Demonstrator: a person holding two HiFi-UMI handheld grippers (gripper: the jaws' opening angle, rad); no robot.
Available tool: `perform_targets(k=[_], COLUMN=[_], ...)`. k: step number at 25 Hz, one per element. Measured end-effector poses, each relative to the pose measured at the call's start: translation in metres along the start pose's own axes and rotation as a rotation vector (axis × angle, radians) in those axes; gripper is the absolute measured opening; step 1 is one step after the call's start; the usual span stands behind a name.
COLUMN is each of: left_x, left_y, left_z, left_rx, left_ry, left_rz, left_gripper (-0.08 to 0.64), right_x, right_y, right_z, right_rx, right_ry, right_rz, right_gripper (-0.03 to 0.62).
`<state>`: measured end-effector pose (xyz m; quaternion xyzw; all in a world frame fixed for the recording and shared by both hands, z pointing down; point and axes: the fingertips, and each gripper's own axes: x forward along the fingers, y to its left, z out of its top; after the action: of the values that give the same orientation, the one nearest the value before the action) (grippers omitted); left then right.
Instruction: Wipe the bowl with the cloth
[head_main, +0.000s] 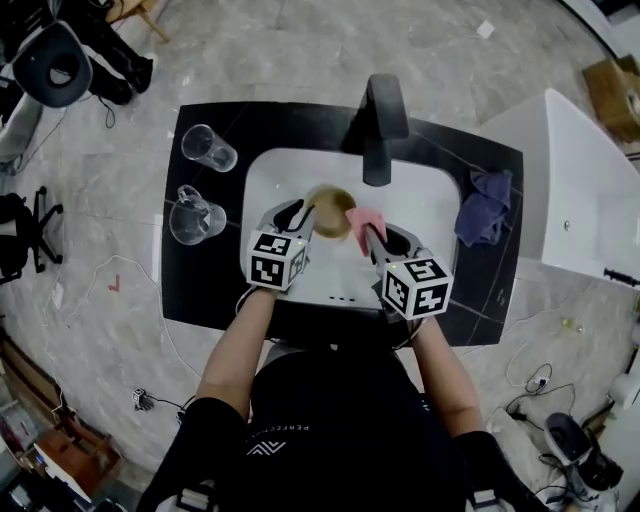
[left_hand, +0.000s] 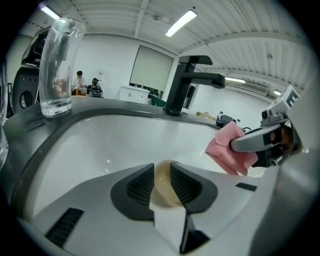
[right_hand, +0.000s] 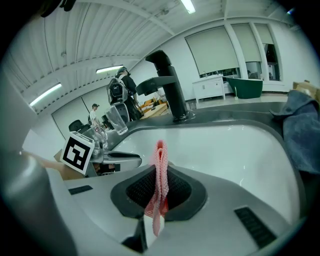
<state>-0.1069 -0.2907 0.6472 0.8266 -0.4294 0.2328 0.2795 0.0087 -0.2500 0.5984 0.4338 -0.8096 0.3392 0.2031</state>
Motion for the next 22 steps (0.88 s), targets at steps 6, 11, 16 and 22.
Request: perform_targets(k=[6, 11, 16, 22], left_x=[0.018, 0.033, 0.043, 0.046], left_y=[0.006, 0.012, 0.008, 0.012], left_z=[-0.020, -0.032, -0.035, -0.034], left_rx=[-0.032, -0.062, -0.067, -0.073], left_ry=[0.073, 0.123, 0.153, 0.158], left_rz=[0.004, 0.013, 0.001, 0.024], left_gripper=[0.091, 0.089, 0.089, 0.060], right_x=[0.004, 0.006, 0.007, 0.008], right_y=[-0.001, -0.006, -0.009, -0.007], right_z=[-0.005, -0.009, -0.009, -0.009], right_rx=[0.018, 0.031, 0.028, 0.033], right_ry=[0.013, 0.030, 0.039, 0.042], right_rz=[0.006, 0.003, 0.003, 0.008], right_gripper=[0.049, 0.049, 0.049, 0.049])
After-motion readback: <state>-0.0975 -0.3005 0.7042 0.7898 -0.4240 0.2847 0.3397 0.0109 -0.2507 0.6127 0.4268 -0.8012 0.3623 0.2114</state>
